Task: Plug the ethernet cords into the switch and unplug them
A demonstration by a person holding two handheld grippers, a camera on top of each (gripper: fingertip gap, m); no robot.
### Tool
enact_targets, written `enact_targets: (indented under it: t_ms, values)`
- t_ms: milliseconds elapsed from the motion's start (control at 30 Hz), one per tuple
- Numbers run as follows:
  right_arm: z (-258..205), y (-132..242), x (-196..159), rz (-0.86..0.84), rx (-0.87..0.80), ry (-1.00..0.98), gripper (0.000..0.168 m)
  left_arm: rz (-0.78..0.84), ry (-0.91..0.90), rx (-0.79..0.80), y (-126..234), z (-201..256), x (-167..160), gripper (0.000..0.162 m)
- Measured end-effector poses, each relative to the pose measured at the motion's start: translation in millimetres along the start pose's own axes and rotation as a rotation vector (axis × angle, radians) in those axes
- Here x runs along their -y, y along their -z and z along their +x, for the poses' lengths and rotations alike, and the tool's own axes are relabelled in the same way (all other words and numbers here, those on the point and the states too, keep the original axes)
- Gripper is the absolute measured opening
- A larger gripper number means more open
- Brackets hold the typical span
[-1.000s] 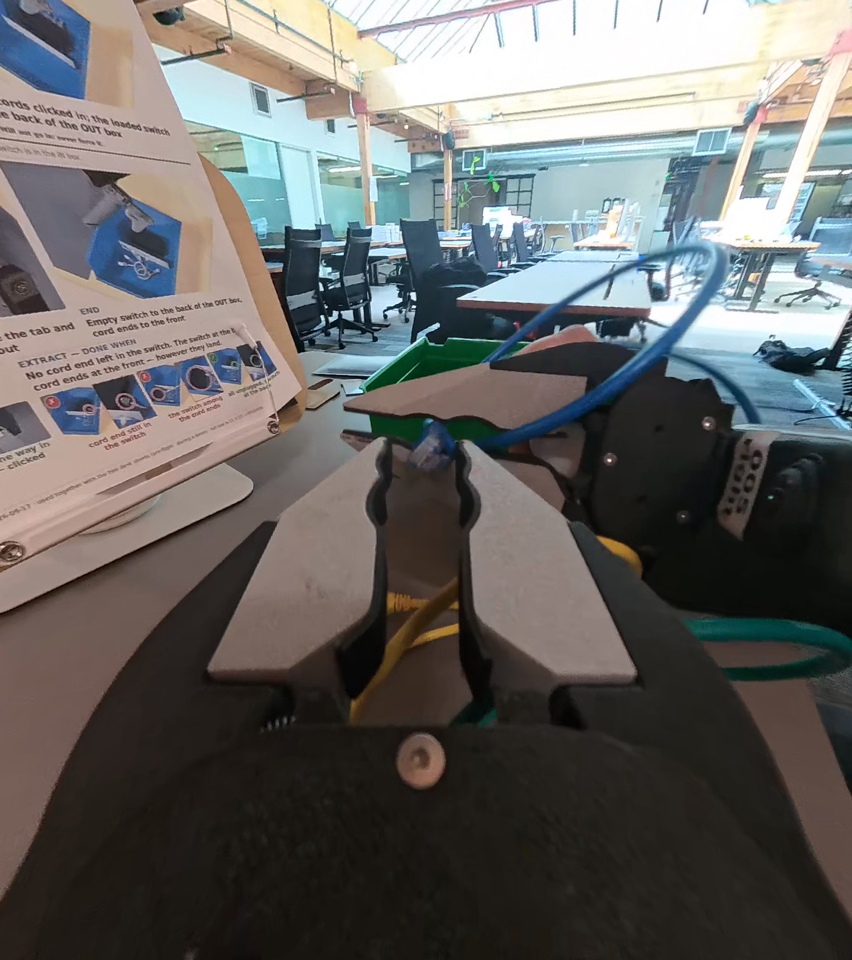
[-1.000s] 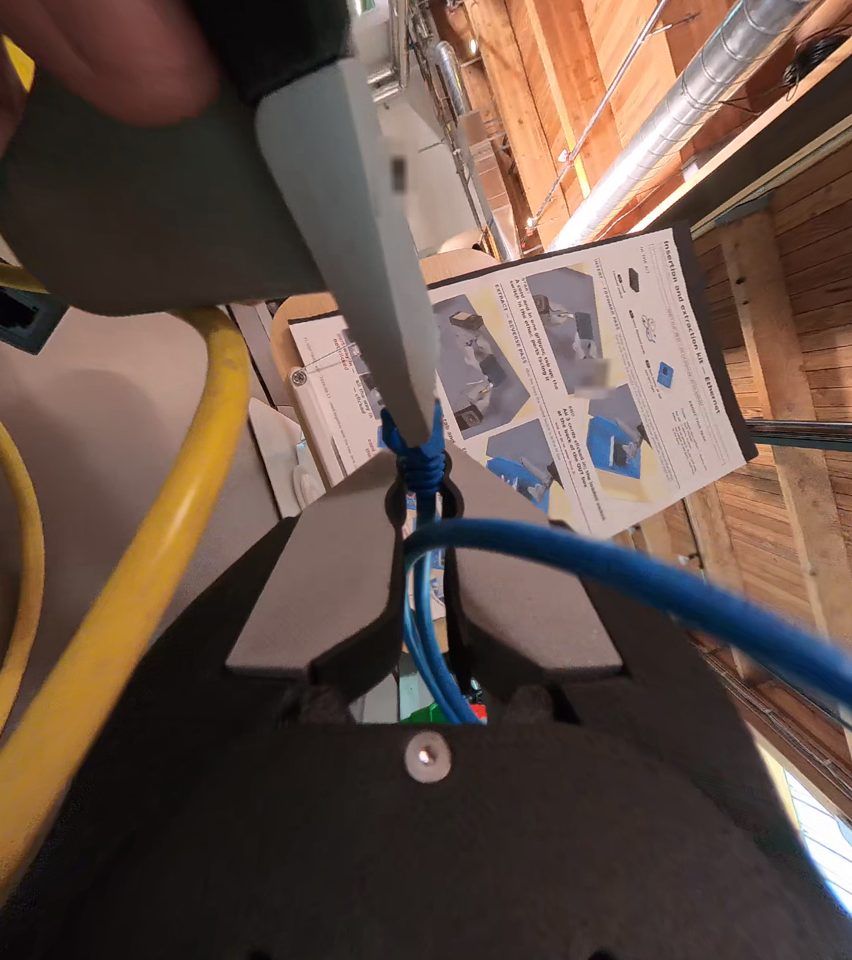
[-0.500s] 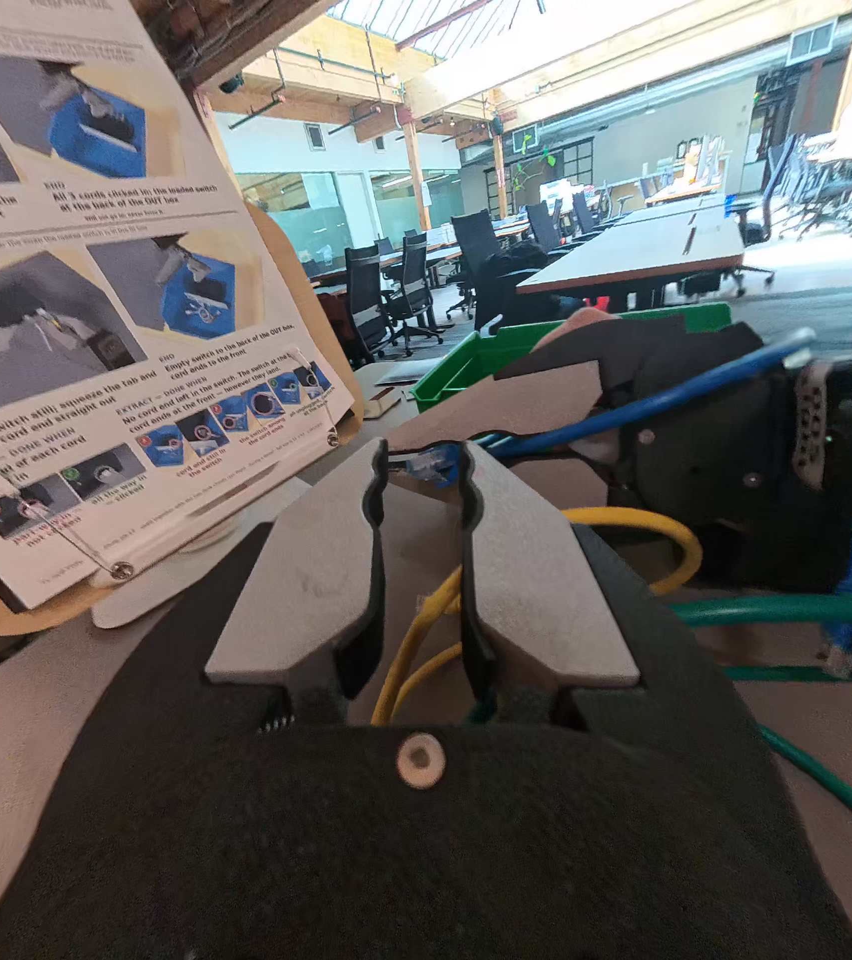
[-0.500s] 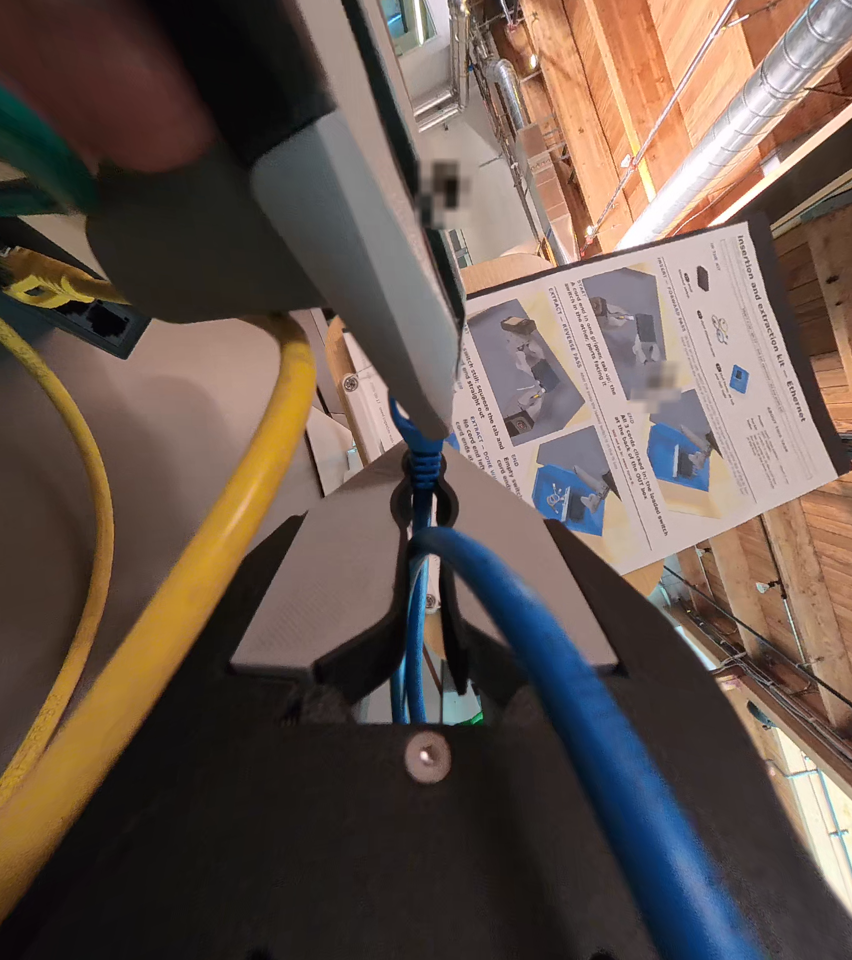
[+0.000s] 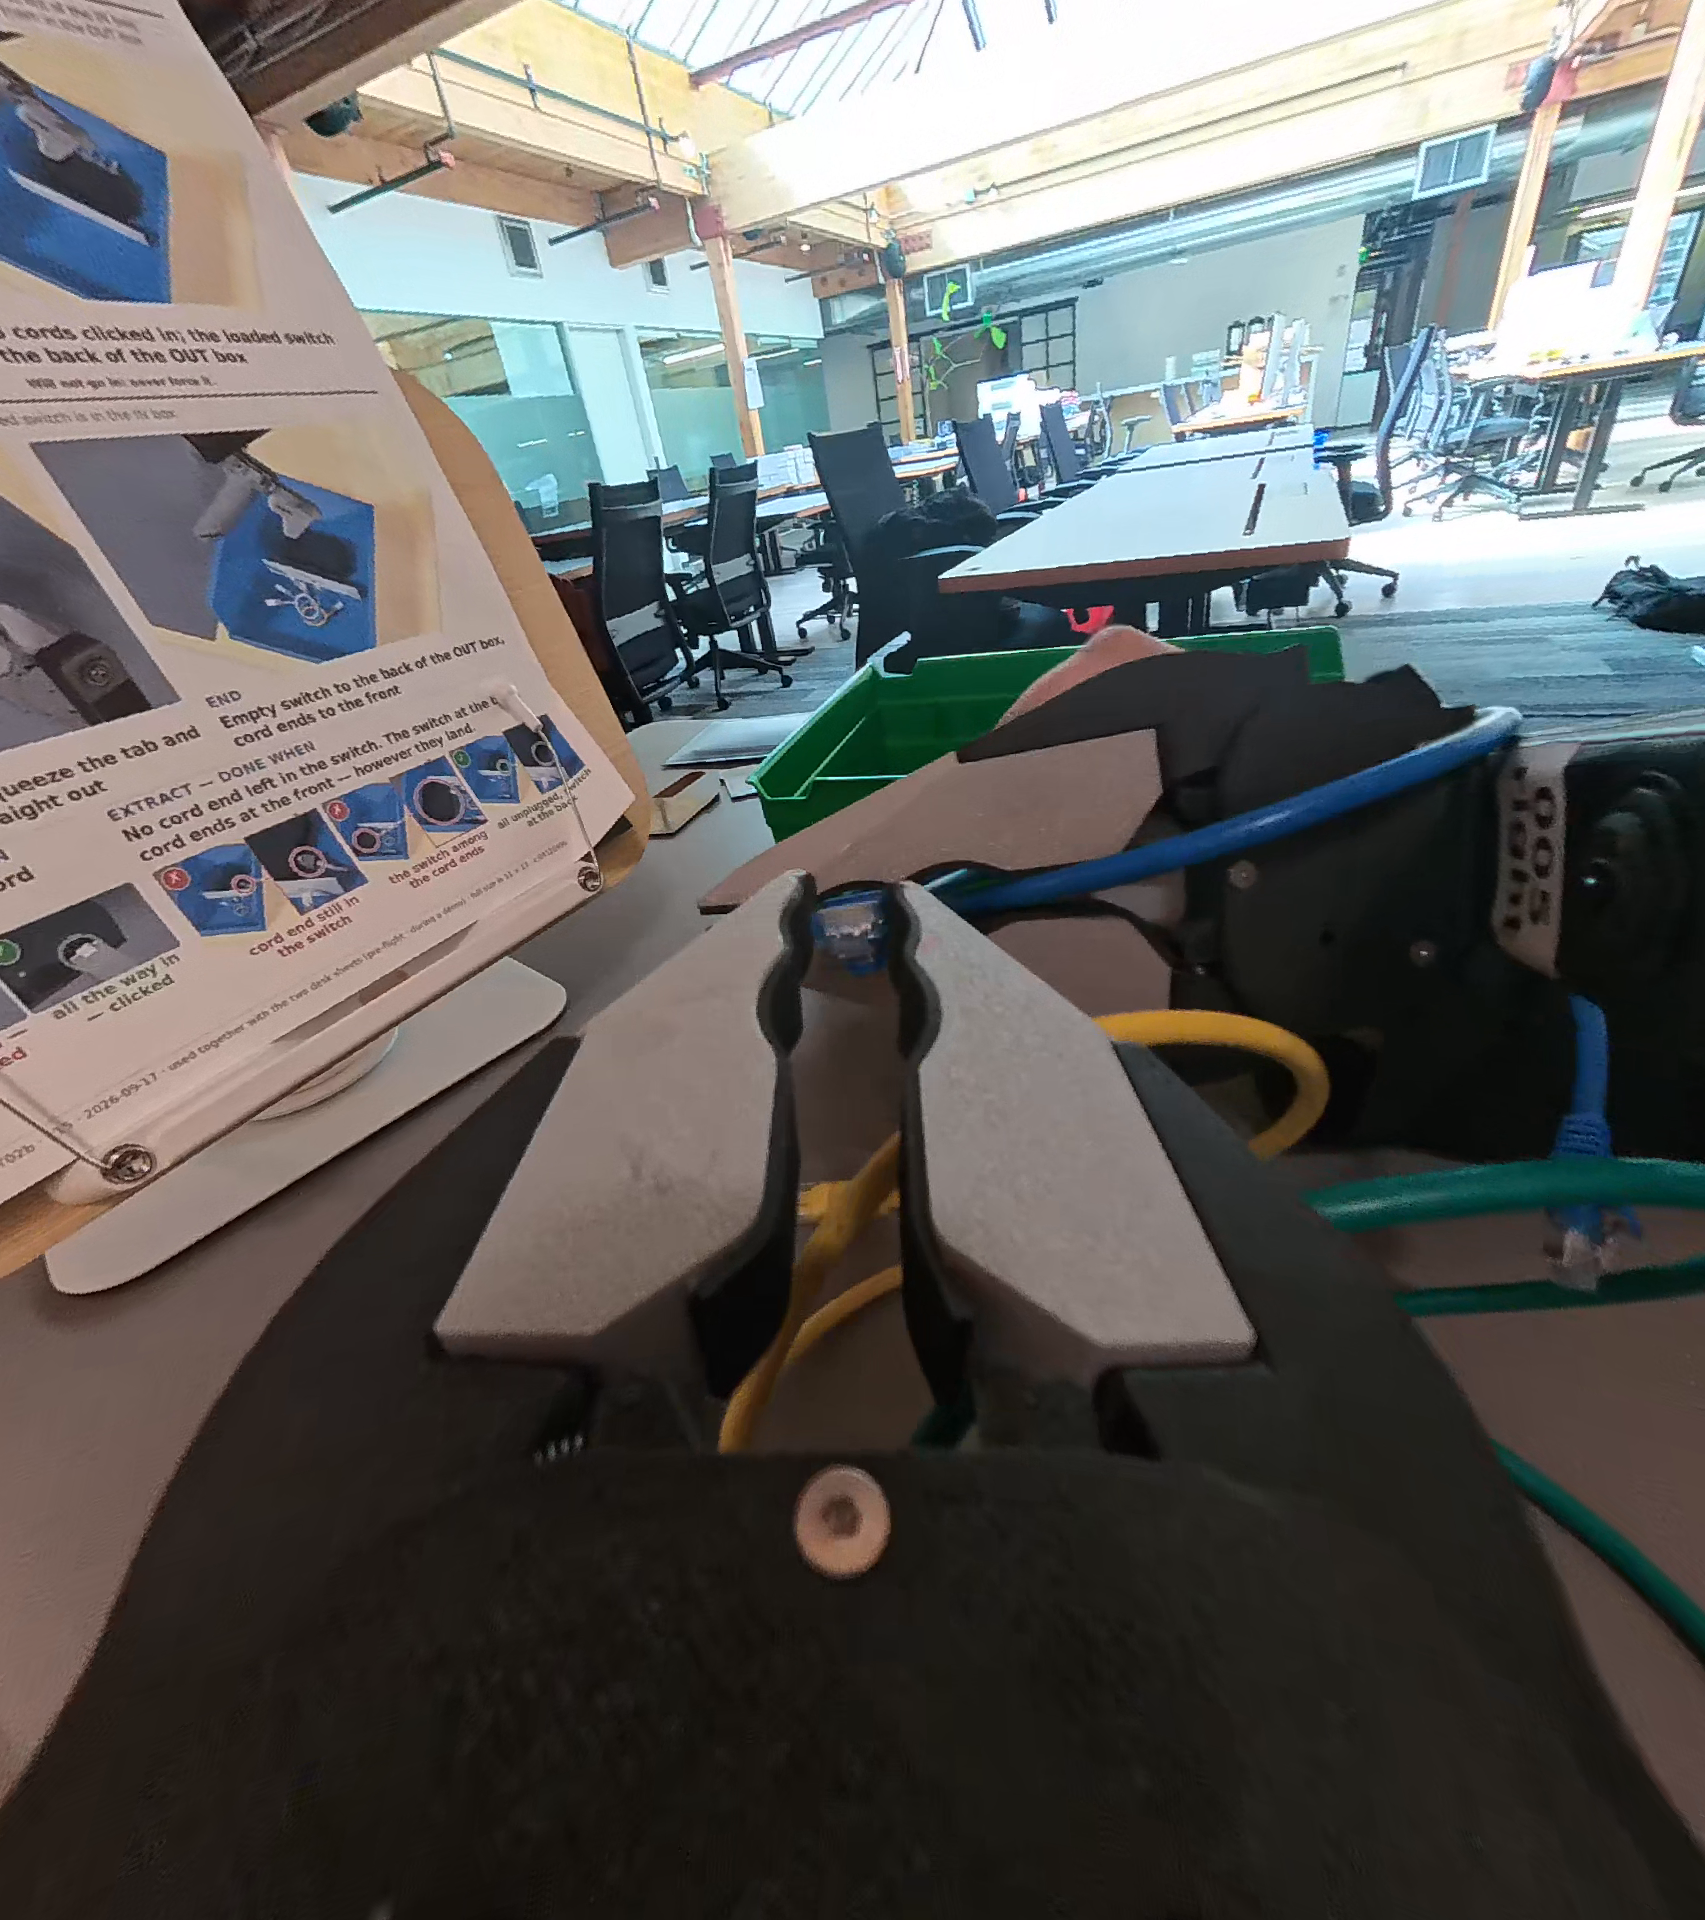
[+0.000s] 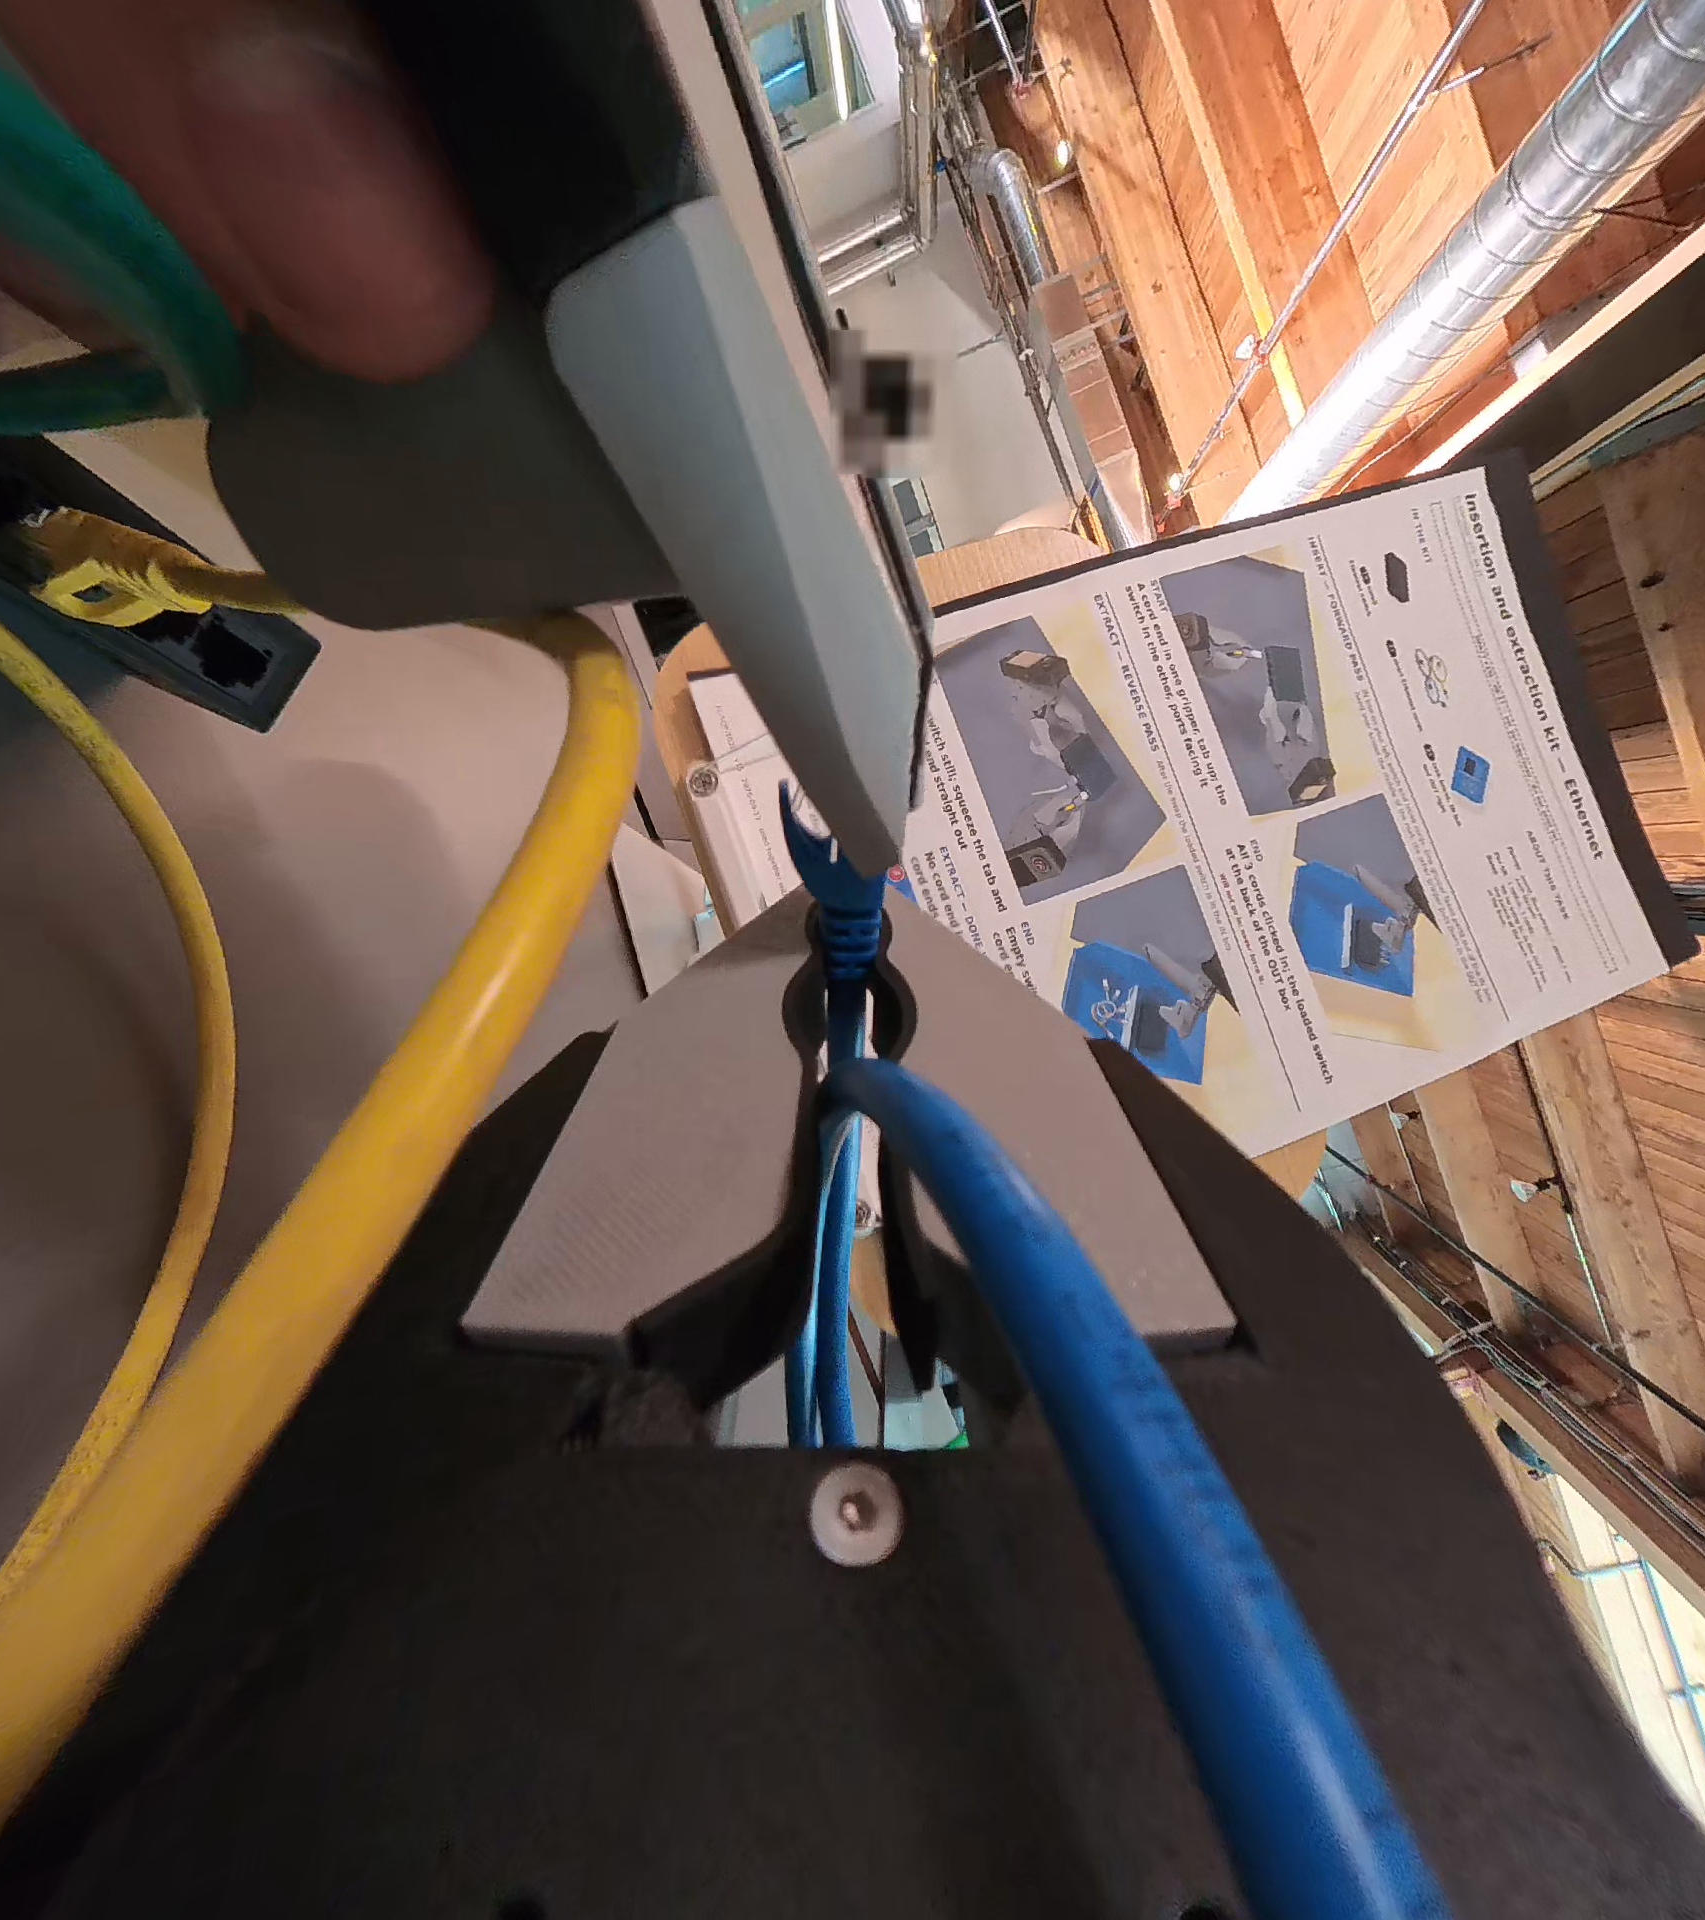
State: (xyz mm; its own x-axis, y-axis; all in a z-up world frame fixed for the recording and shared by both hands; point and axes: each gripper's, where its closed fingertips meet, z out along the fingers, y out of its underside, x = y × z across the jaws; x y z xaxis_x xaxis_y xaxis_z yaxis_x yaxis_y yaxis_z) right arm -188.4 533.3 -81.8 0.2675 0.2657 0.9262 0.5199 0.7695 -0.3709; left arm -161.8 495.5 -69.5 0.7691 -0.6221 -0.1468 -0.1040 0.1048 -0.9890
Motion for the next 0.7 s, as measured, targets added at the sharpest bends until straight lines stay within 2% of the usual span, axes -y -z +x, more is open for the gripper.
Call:
enact_targets:
  t_ms: [400,700]
  values:
    - [3.2,1.4,1.2,0.035,0.017,-0.098,0.004,0.047,0.033,0.057,8.2,-15.9,8.9,0.012]
    - [13.0,23.7,33.0,0.305,0.220,-0.498,0.000,0.227,0.222,0.129,32.9,-49.0,31.8,0.011]
